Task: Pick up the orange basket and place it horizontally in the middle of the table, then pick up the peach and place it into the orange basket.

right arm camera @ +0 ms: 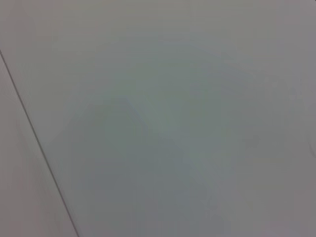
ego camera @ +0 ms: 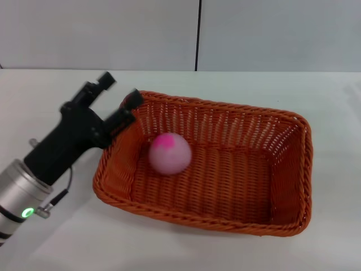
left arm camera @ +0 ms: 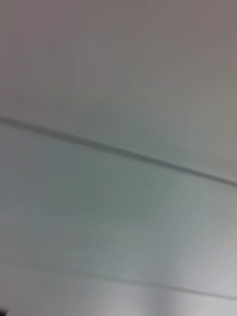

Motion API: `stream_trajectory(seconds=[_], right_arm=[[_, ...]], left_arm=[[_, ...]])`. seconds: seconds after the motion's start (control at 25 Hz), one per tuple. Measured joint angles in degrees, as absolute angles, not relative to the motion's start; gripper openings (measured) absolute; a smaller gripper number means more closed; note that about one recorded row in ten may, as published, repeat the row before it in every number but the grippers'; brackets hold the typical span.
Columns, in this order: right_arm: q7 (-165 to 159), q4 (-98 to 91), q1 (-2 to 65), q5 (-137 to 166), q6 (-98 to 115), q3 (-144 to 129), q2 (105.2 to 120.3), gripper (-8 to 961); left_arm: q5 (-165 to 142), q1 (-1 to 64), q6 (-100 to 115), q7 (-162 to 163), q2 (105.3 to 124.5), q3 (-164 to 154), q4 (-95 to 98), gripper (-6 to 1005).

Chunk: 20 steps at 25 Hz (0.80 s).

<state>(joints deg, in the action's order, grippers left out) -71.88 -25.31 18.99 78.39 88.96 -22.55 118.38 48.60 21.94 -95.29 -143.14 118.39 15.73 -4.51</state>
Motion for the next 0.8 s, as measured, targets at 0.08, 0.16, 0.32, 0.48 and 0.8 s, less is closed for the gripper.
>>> stream_trajectory(seconds=[0.08,0.16,0.32,0.48,0.8], right_arm=[[-71.6,-25.3,19.0,78.4,89.0,-22.4,118.43,422],[-71.4,-25.3,19.0,78.4,89.0,-22.4,118.46,422],[-71.3,-25.3,19.0,78.4,88.9,-21.5,118.56,422],[-69.6,-23.2,19.2,78.3,88.8,-17.6,118.68,422],[-59.9,-16.6,19.6,78.3,88.7,-8.1,118.72,422]], left_arm=[[48.6,21.1,-95.7,-143.2,118.41,18.2,-4.7,677],[48.6,19.9,-96.1,-143.4,118.42,22.0,-5.1,720],[48.6,17.0,-96.2,-143.4,118.53,31.6,-6.1,818],[48.6,14.3,-96.2,-143.4,118.59,40.7,-7.8,816],[48.6,12.6,-95.6,-143.4,118.66,50.3,-8.2,813]])
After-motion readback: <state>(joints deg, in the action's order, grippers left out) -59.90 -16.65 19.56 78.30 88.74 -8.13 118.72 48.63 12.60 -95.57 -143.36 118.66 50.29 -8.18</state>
